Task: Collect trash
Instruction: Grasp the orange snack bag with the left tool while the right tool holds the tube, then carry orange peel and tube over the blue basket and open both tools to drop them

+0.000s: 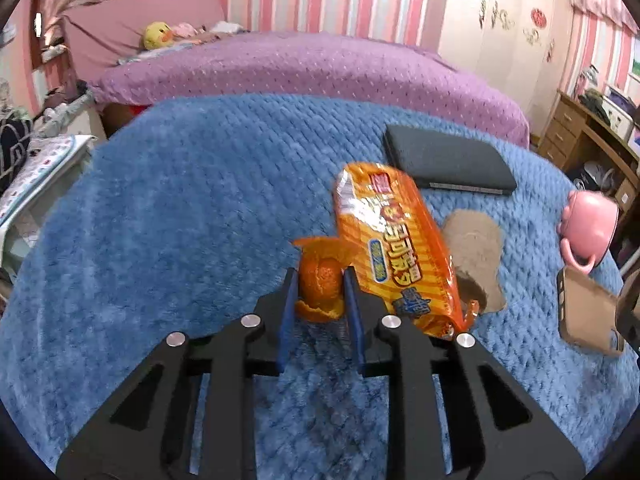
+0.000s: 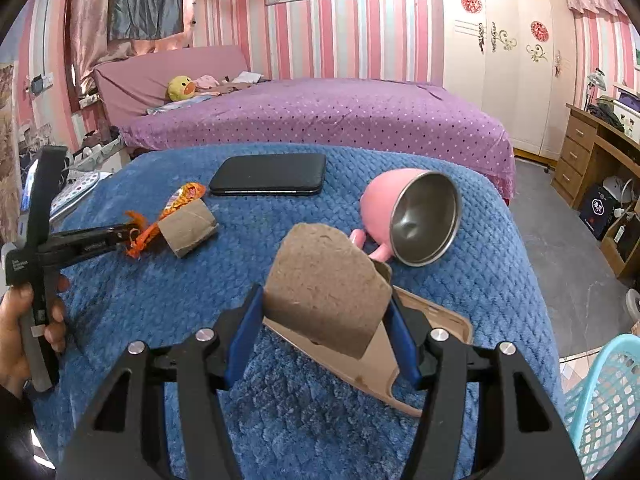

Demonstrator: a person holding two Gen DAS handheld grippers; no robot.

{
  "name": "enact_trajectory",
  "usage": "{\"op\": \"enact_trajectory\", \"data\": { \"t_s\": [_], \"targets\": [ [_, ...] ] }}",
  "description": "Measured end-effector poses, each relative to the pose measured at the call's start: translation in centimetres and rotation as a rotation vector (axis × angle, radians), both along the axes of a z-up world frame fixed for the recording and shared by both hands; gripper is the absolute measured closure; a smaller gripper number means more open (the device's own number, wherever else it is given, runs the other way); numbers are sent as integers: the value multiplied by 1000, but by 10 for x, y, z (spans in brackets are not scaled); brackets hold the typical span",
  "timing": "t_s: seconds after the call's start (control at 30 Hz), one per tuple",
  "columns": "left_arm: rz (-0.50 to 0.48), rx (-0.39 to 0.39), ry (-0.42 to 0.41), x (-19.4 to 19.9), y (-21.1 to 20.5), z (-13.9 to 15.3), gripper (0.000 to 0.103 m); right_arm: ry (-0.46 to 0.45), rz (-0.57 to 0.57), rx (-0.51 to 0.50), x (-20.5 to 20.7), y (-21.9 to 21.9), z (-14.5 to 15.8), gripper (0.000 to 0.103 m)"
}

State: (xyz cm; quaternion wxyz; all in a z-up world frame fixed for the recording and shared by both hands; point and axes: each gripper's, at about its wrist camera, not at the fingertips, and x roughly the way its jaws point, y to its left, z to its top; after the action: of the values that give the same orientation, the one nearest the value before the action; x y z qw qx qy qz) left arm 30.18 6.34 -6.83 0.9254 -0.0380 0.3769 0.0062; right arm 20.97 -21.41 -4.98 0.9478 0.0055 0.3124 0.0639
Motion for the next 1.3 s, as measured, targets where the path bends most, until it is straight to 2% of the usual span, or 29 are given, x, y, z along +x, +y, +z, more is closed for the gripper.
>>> {"op": "enact_trajectory", "data": {
  "t_s": [0.17,0.37,0.57,0.77,1.07,1.3],
  "targets": [
    [42,50,-70,-29,2,20,81,-15,-9,22,-8,-10,4,45],
    [36,101,-144,-71,-11,48,81,-47,-12,23,-23,-15,14,45],
    [0,99,-189,-100,-39,65,81,-74,-45,30,-45,-35,25,45],
    [-46,87,-188,-125,-68,65,81,-89,-93,23,-68,-62,35,45],
    [-79,68,-167,-155,-99,55,81,-86,-191,16,-112,-116,31,45],
    [-100,93,-166,-167,-118,48,81,-79,-295,16,-136,-168,24,45]
  ]
}}
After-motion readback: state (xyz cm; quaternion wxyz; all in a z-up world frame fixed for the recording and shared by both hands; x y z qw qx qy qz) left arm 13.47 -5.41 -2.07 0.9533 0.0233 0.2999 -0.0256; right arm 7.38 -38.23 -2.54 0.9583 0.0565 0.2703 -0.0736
